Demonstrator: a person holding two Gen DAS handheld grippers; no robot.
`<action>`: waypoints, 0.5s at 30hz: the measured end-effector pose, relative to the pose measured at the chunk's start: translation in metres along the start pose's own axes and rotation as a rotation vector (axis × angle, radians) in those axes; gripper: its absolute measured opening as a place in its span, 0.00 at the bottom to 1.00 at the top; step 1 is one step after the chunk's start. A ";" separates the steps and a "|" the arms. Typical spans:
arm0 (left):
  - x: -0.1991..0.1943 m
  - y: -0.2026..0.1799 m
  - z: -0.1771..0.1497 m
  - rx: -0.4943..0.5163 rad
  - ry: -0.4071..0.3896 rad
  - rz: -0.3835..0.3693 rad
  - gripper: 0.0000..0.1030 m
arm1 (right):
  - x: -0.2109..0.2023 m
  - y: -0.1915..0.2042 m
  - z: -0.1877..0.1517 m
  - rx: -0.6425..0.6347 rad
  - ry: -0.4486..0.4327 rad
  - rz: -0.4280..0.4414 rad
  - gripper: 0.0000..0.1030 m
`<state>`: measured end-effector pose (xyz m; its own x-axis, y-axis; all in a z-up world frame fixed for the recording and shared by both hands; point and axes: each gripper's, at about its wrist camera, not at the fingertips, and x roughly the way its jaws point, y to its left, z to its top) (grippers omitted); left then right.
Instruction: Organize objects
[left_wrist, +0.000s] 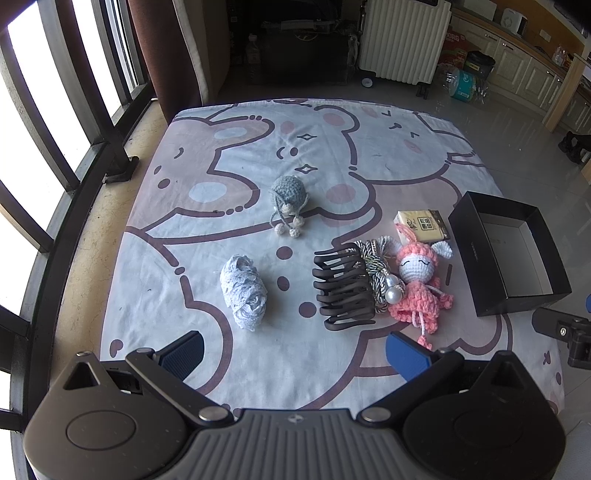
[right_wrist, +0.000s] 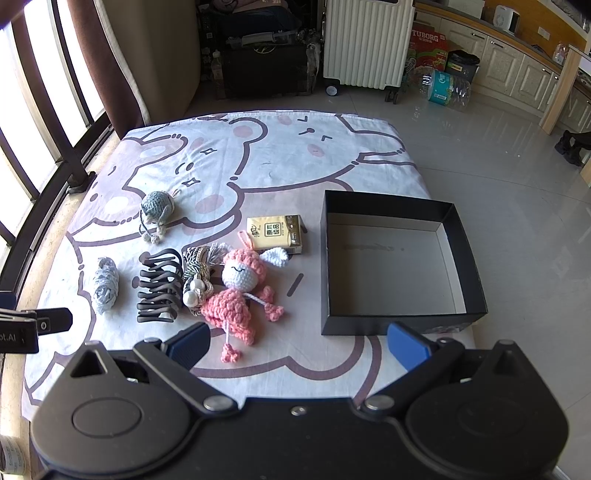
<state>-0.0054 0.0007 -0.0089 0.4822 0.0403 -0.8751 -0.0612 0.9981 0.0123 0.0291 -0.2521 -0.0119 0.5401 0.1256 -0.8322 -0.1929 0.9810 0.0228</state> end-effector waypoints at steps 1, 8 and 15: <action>0.000 0.000 0.001 0.000 0.001 0.000 1.00 | 0.000 0.000 0.000 0.000 0.000 0.000 1.00; 0.000 0.000 0.001 -0.001 0.001 0.002 1.00 | 0.000 -0.001 0.000 -0.001 0.001 -0.001 1.00; 0.001 -0.001 0.000 -0.003 0.003 0.002 1.00 | 0.000 0.000 0.000 -0.001 0.001 -0.003 1.00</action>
<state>-0.0055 -0.0005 -0.0097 0.4796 0.0427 -0.8764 -0.0648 0.9978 0.0131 0.0289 -0.2526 -0.0122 0.5399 0.1229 -0.8327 -0.1923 0.9811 0.0201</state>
